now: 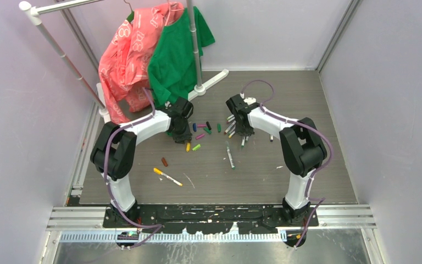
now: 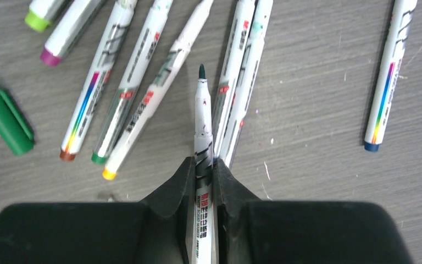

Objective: Open the pen caps
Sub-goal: Place the pen cap at the center of the board, then place the pen at the center of the board, then pick up the pen from the center of the board.

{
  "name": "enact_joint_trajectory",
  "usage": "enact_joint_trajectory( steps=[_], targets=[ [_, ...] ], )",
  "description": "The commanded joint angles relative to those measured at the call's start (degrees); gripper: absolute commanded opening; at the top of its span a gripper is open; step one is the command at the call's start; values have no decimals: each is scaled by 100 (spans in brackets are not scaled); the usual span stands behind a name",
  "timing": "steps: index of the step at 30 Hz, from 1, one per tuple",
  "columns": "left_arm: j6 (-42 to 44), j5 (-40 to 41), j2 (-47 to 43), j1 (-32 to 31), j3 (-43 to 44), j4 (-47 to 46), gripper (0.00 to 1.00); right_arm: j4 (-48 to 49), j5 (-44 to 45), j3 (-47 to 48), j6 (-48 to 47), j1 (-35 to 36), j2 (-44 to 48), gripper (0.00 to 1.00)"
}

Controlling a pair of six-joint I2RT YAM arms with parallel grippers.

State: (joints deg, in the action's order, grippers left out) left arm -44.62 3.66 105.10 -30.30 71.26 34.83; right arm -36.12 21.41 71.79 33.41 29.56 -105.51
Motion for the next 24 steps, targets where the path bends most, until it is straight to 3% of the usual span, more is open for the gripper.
enact_joint_trajectory(
  steps=[1, 5, 13, 24],
  targets=[
    [94, 268, 53, -20, 270, 269, 30, 59, 150, 454, 46, -95, -199, 9],
    [56, 352, 8, -22, 287, 365, 31, 79, 48, 605, 10, -139, -378, 17],
    [-142, 477, -413, -24, 361, 586, 34, 61, -9, 741, -159, -160, -344, 42],
    [-715, 551, -1657, -34, 171, 1034, 34, -133, -68, 741, -850, 286, 728, 48]
  ],
)
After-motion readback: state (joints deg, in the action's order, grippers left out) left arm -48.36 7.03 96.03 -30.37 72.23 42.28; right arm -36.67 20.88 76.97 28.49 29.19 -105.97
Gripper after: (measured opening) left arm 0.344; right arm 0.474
